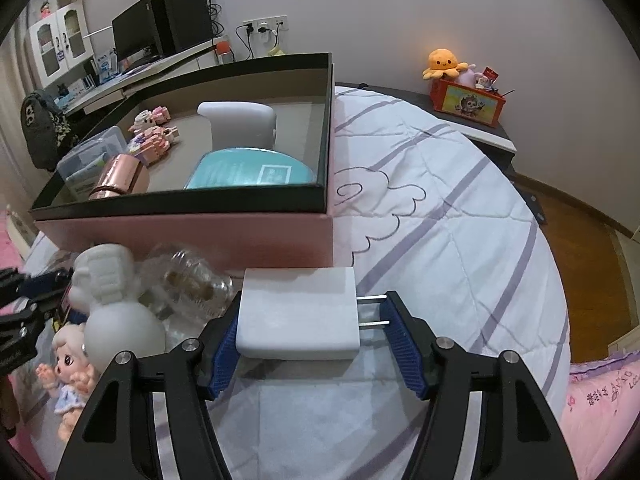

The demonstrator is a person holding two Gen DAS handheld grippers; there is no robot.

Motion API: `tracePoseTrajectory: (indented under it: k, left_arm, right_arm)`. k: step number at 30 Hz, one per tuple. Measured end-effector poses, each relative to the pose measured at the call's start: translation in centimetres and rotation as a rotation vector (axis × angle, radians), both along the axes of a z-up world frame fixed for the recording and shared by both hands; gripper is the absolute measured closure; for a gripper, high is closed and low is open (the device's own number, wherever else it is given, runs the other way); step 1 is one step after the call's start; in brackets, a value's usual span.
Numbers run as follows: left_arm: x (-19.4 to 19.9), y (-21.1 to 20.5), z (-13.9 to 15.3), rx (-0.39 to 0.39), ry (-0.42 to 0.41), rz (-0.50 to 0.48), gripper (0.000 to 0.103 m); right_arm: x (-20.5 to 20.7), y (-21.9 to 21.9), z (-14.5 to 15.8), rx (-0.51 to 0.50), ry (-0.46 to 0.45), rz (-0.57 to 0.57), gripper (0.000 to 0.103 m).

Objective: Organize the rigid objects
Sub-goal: 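Grasp the white plug with the right tool while the left tool grasps the black hair clips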

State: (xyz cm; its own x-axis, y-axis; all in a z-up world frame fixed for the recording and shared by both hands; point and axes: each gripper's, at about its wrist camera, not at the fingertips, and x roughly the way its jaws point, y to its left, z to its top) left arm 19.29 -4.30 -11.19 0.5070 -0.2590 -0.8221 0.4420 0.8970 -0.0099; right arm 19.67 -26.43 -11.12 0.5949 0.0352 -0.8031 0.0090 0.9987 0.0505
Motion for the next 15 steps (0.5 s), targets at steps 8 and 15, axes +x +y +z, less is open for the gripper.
tracePoseTrajectory:
  k: [8, 15]
  left_arm:
    - [1.5, -0.9, 0.2, 0.112, -0.122, -0.018, 0.028]
    - [1.7, -1.6, -0.5, 0.043, -0.043, -0.107, 0.07]
  right_arm:
    - [-0.2, 0.0, -0.2, -0.007, 0.0, -0.007, 0.036]
    - [0.3, 0.6, -0.2, -0.024, -0.002, -0.005, 0.036]
